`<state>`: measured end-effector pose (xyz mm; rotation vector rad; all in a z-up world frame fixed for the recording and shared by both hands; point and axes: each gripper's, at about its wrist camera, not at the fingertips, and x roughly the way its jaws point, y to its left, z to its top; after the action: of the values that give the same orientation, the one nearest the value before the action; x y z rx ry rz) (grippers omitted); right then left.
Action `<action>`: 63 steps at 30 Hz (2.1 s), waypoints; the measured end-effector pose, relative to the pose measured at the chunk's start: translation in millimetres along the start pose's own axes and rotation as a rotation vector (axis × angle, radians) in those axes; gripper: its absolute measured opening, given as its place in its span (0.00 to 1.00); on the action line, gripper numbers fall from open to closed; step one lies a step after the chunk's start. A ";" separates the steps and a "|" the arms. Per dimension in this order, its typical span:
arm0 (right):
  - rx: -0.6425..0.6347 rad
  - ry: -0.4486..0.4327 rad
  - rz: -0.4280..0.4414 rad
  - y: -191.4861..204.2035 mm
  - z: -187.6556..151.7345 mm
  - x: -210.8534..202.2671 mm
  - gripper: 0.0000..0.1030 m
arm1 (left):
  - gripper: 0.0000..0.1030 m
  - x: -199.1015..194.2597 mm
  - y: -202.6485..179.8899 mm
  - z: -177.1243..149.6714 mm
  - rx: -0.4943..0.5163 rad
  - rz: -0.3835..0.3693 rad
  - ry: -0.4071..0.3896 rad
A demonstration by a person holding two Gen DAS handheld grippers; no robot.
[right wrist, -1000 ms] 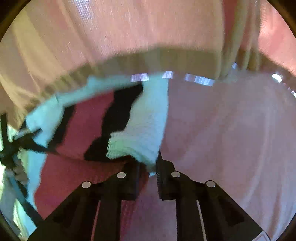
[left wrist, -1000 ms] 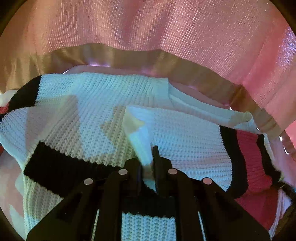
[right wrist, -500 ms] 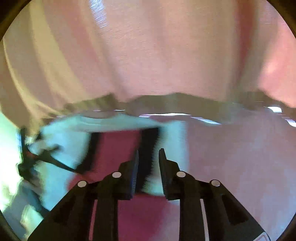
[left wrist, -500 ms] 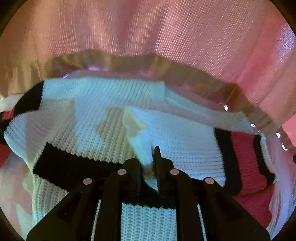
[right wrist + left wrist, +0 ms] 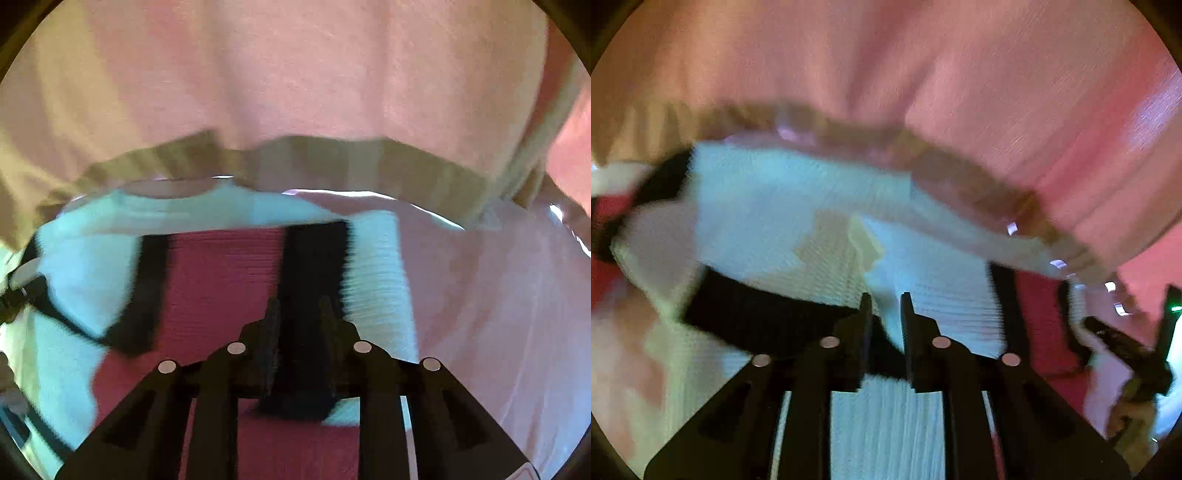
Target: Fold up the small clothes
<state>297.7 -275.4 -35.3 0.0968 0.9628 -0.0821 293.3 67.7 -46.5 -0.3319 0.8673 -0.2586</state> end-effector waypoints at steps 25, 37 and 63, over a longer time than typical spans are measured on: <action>-0.233 -0.012 0.083 118.2 -74.9 -36.2 0.50 | 0.07 -185.7 299.7 84.5 -0.544 0.272 -0.407; -0.179 -0.016 0.127 104.4 -55.5 -52.8 0.51 | 0.07 -218.9 22.3 139.0 0.061 0.251 -0.569; 0.020 -0.024 0.183 54.3 -32.8 -55.3 0.74 | 0.61 7.5 26.5 -9.0 -0.376 0.022 -0.006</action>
<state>245.6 -216.2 -5.9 0.2013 0.9250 0.0751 293.3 87.7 -67.4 -0.6716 0.9126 -0.0716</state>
